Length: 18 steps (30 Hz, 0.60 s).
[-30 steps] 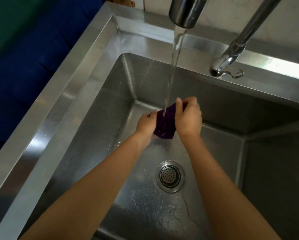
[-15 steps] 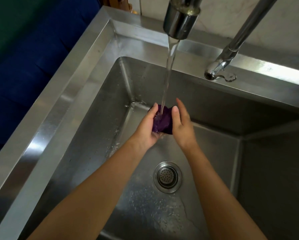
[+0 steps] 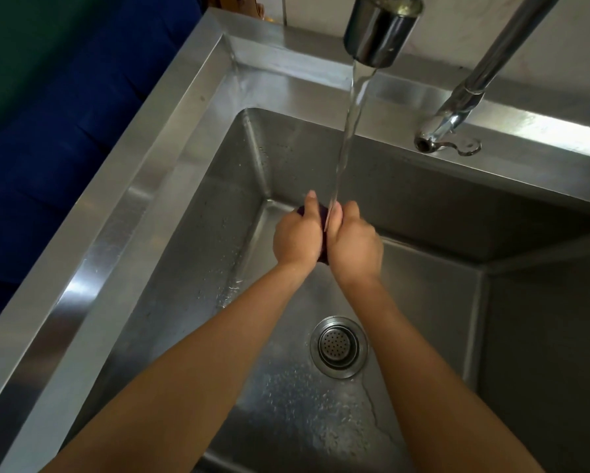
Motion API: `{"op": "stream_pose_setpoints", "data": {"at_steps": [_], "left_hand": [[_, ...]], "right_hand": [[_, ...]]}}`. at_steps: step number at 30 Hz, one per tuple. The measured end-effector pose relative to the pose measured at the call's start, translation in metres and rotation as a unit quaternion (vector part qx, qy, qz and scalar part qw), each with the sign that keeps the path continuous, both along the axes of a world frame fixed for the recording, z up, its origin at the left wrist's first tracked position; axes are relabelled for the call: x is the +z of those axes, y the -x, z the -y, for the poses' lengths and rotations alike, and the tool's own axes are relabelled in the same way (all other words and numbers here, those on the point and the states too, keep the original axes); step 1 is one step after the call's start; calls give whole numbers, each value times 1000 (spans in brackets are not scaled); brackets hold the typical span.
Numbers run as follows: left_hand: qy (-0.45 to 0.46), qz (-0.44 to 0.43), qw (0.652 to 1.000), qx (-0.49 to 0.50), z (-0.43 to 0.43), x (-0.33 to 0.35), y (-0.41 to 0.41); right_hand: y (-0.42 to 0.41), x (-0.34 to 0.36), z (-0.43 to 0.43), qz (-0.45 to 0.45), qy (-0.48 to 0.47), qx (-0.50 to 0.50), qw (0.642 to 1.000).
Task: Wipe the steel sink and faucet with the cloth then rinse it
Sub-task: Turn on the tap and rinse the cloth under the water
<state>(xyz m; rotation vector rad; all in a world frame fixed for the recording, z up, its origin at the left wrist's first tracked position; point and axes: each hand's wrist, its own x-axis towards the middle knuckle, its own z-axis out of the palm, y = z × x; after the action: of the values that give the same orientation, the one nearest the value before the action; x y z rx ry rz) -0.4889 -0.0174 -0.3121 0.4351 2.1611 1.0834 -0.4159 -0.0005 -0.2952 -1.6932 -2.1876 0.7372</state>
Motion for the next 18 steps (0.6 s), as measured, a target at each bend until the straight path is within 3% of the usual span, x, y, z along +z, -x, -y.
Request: {"op": "stream_pose_setpoints", "data": {"at_steps": [5, 10, 11, 13, 15, 18], "left_hand": [[-9, -41, 999, -35, 0, -6, 0], [-25, -38, 995, -84, 5, -16, 5], [-27, 3, 996, -82, 5, -18, 7], [-36, 175, 983, -52, 6, -18, 11], [-46, 354, 934, -27, 10, -15, 16], [-68, 472, 879, 3, 15, -19, 18]], "right_hand": [[2, -9, -19, 23, 53, 9, 998], [-2, -21, -32, -78, 211, -6, 974], [-4, -21, -33, -108, 233, -22, 966], [-11, -19, -33, -168, 262, -64, 948], [-18, -17, -30, -234, 276, -95, 928], [-26, -8, -23, -257, 276, -59, 924]]}}
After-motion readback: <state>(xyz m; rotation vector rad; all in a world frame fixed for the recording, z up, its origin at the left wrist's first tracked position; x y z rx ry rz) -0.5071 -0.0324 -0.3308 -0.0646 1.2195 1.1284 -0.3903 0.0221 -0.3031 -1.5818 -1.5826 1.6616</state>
